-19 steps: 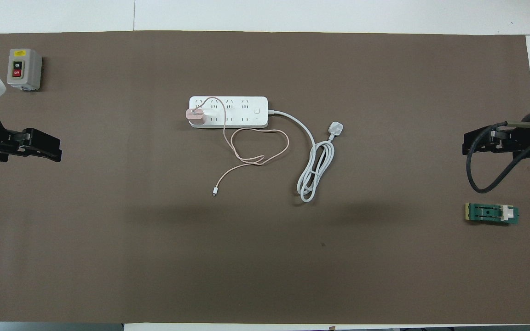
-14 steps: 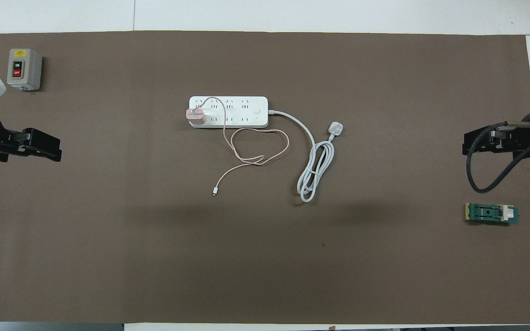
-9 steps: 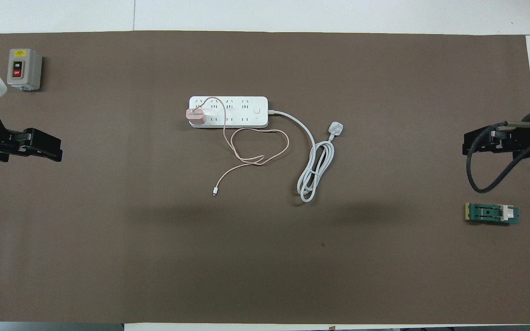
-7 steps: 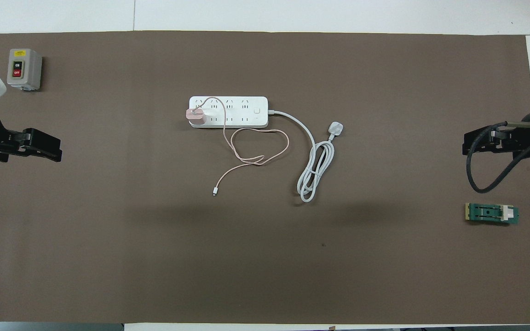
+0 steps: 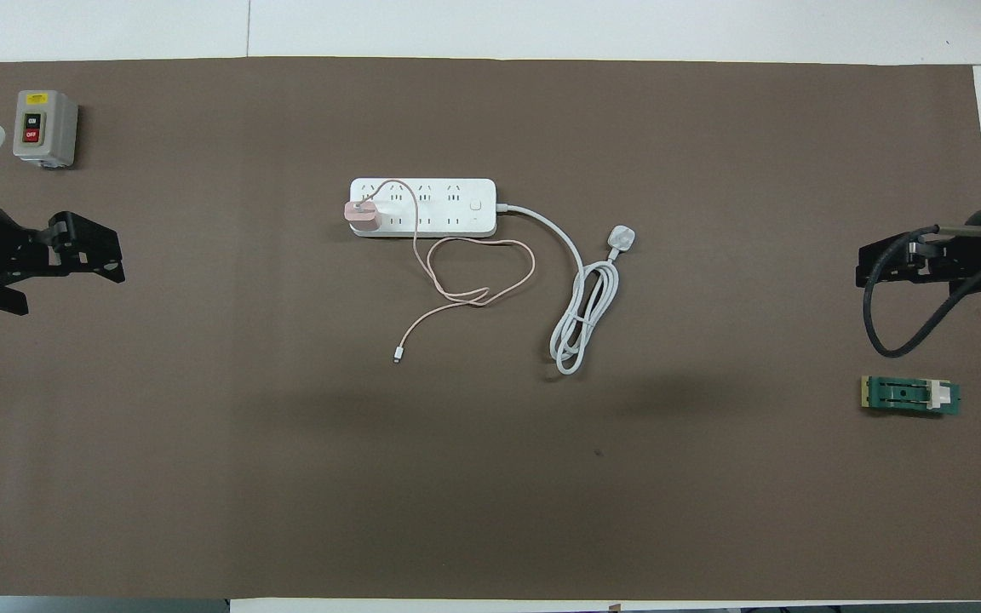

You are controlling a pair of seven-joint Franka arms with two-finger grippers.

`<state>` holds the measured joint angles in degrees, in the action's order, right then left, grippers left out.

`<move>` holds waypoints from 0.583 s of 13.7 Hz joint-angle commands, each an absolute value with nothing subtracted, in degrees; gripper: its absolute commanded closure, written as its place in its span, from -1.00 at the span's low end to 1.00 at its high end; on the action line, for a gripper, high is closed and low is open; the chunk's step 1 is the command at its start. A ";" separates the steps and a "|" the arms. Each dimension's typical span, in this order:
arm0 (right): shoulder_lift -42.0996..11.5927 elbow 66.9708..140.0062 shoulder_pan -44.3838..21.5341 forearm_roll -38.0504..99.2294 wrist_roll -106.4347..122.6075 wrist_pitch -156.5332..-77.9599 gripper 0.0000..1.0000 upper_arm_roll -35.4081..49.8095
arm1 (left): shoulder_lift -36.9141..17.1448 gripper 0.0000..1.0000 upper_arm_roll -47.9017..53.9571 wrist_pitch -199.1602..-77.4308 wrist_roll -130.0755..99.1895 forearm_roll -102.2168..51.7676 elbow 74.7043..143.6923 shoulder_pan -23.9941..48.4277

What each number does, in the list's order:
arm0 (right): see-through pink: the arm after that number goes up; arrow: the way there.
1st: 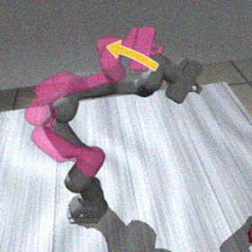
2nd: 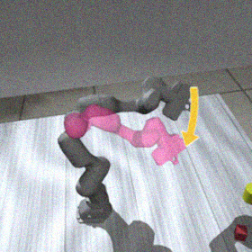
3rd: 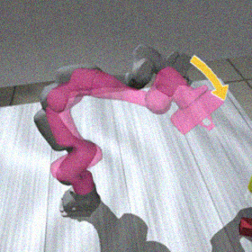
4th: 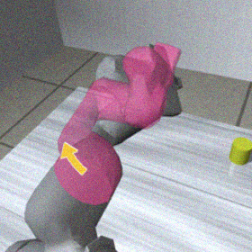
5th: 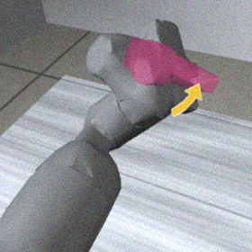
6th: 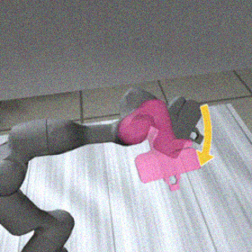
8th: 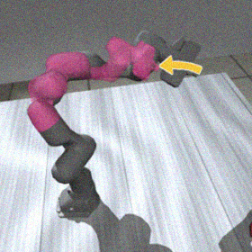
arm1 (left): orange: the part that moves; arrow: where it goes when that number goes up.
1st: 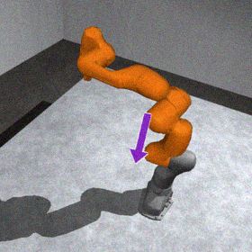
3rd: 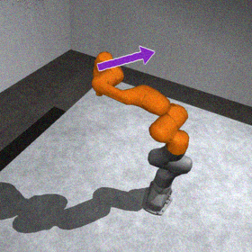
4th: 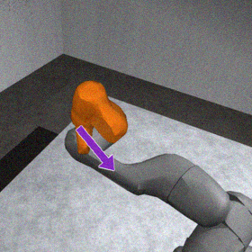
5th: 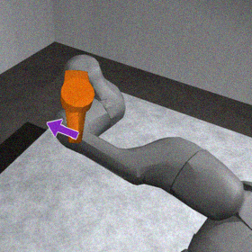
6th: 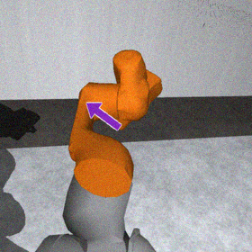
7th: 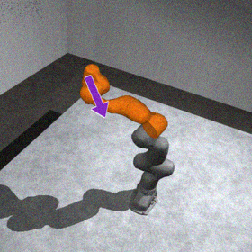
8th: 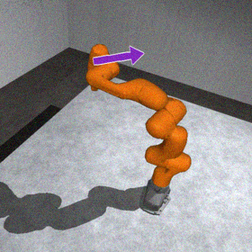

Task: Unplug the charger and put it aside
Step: 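Reach the left gripper to the pink plug while the right gripper approaches the strip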

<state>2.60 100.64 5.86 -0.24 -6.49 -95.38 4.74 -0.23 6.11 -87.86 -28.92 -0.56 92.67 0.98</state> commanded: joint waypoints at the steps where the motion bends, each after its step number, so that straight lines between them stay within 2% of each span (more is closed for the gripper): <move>1: 2.99 100.63 6.33 -0.26 -7.21 -93.96 -1.00 5.19 | -0.26 -1.00 5.80 -94.45 -48.69 -2.19 95.97 1.67; 5: 3.16 100.45 7.21 -0.26 -11.83 -93.42 -1.00 4.92 | -7.71 -1.00 7.73 -101.85 -75.90 -6.15 94.93 3.68; 6: 3.34 100.81 7.12 -0.26 -19.09 -95.34 -1.00 5.01 | -9.65 -1.00 7.91 -102.21 -79.07 -6.33 93.44 3.78; 8: 3.25 100.90 6.51 -0.26 -32.28 -97.90 -1.00 5.27 | -16.84 -1.00 8.00 -102.83 -93.79 -5.46 88.18 4.83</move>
<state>2.62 100.42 6.36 -0.24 -21.84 -95.91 4.57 -9.98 8.33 -102.54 -82.53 -5.84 94.38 3.69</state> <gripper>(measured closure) 0.000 0.000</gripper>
